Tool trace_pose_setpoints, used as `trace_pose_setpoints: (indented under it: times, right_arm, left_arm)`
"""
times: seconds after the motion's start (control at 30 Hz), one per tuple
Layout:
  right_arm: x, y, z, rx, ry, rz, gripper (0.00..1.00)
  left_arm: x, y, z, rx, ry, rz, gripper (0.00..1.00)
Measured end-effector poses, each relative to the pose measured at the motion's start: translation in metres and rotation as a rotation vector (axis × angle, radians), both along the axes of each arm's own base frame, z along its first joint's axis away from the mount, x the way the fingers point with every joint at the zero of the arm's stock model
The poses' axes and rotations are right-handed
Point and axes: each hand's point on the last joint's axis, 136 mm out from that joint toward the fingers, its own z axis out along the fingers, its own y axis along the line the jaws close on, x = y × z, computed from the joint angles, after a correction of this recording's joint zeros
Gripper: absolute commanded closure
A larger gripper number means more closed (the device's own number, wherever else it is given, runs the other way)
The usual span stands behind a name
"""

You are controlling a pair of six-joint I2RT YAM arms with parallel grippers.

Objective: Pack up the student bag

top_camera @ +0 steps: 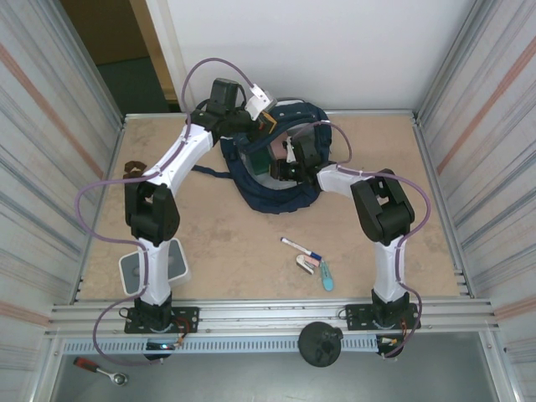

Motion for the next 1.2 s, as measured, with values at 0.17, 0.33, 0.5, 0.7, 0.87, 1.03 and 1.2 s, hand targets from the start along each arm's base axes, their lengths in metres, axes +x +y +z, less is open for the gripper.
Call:
trace_pose_setpoints:
  times: [0.17,0.33,0.5,0.7,0.87,1.03,1.2]
  right_arm:
    - [-0.02,-0.015,0.007,0.032,-0.028,-0.011,0.6]
    - [-0.069,-0.044,0.035,0.039,-0.058,-0.033,0.52]
    - [-0.096,-0.087,0.076,0.012,-0.135,-0.133,0.39]
    - [-0.106,-0.167,0.08,-0.049,-0.131,-0.379,0.28]
    - [-0.114,-0.165,0.069,-0.025,-0.08,-0.372,0.18]
    - [-0.101,-0.149,0.051,0.004,-0.012,-0.337,0.14]
    - [-0.069,-0.134,0.042,0.037,0.029,-0.34,0.14]
  left_arm:
    - [0.0,-0.001,-0.002,-0.006,0.009,0.002,1.0]
    - [0.002,0.0,-0.008,-0.047,0.047,0.01,1.0]
    - [-0.009,0.001,-0.047,-0.079,0.118,0.005,0.76]
    - [-0.039,0.007,-0.115,-0.053,0.259,0.034,0.39]
    - [-0.054,0.036,-0.111,-0.071,0.276,0.153,0.26]
    - [-0.023,0.088,-0.065,-0.227,0.261,0.363,0.24]
    - [0.003,0.129,-0.093,-0.299,0.398,0.536,0.24]
